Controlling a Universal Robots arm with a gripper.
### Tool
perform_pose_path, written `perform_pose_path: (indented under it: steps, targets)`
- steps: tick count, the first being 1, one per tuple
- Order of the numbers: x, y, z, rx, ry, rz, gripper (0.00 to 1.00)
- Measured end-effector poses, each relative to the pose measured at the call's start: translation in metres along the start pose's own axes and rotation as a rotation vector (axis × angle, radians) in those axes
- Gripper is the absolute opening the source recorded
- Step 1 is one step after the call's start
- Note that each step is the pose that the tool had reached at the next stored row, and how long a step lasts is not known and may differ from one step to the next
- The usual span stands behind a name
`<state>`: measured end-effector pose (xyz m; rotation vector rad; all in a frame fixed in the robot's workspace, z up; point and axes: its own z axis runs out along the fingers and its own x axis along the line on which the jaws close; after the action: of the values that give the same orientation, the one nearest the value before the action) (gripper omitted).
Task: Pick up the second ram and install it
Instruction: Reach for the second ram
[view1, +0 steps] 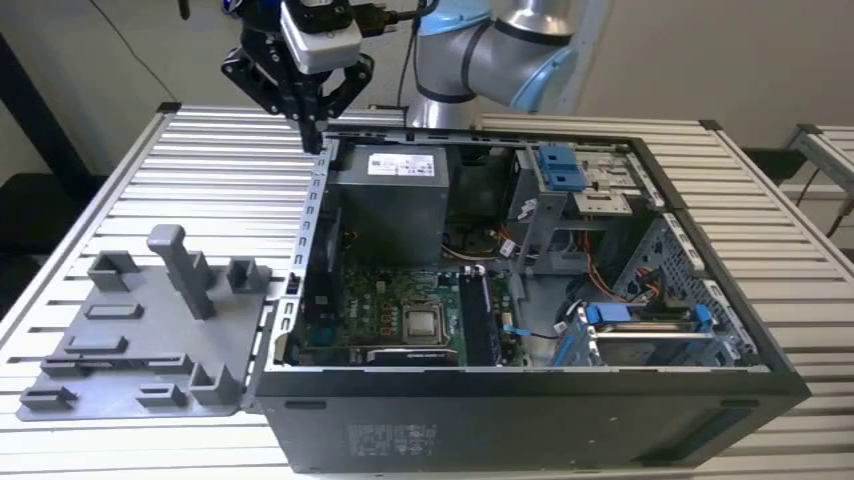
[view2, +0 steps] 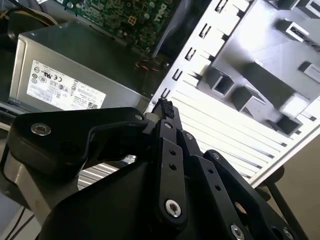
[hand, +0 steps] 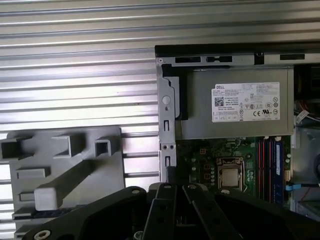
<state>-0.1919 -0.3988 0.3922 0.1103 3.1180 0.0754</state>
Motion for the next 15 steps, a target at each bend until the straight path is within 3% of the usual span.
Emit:
perform_pose_path:
  steps: [15]
  targets:
    - [0.0305,-0.0022,-0.0002,0.0,0.0,0.0,0.11]
